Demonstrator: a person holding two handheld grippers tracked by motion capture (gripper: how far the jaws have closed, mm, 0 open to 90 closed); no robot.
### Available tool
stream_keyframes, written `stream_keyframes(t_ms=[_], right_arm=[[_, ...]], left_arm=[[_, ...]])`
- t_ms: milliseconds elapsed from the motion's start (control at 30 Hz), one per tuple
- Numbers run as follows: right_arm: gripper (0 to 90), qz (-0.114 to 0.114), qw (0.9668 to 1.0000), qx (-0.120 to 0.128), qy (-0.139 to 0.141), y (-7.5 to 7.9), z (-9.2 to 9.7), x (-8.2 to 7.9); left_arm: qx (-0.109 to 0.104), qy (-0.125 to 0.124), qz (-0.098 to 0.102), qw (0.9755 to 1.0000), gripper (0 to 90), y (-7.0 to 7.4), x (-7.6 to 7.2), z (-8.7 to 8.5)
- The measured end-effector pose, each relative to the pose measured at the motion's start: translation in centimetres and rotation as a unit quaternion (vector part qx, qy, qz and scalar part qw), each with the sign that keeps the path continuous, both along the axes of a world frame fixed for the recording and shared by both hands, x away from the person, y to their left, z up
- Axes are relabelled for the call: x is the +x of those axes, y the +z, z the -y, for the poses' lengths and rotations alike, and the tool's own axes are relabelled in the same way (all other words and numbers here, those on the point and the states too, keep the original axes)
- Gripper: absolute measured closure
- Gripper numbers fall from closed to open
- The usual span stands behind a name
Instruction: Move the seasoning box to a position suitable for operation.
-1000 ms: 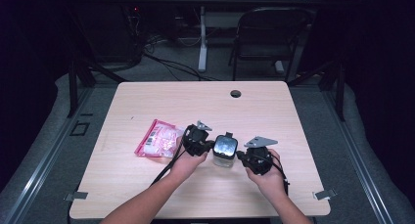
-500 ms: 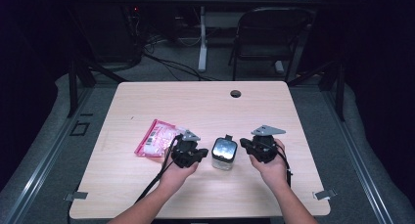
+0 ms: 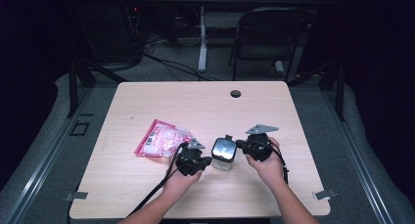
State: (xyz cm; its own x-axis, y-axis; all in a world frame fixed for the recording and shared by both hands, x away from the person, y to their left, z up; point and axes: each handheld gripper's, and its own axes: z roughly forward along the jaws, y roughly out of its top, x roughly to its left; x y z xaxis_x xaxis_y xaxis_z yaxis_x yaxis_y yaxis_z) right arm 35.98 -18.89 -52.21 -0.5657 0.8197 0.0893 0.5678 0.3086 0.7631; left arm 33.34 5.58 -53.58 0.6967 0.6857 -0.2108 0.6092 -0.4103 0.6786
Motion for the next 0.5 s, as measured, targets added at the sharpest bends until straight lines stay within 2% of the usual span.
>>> stream_keyframes(t_ms=[133,433,467,500], right_arm=[[90.0,0.009,0.9997,-0.02,0.009,0.2,-0.1,-0.7],[90.0,-0.001,0.9996,-0.015,0.025,0.2,-0.3,-2.8],[90.0,-0.002,0.9997,-0.004,0.025,0.1,-0.4,-3.4],[90.0,-0.002,0.9997,-0.004,0.025,0.1,-0.4,-3.4]], left_arm=[[0.003,0.007,0.0,1.0,88.6,0.0,0.1,-0.2],[0.002,0.025,0.003,0.9997,89.5,0.0,0.5,-1.1],[0.001,0.028,0.004,0.9996,89.5,0.0,0.5,-1.3],[0.001,0.028,0.004,0.9996,89.5,0.0,0.5,-1.3]])
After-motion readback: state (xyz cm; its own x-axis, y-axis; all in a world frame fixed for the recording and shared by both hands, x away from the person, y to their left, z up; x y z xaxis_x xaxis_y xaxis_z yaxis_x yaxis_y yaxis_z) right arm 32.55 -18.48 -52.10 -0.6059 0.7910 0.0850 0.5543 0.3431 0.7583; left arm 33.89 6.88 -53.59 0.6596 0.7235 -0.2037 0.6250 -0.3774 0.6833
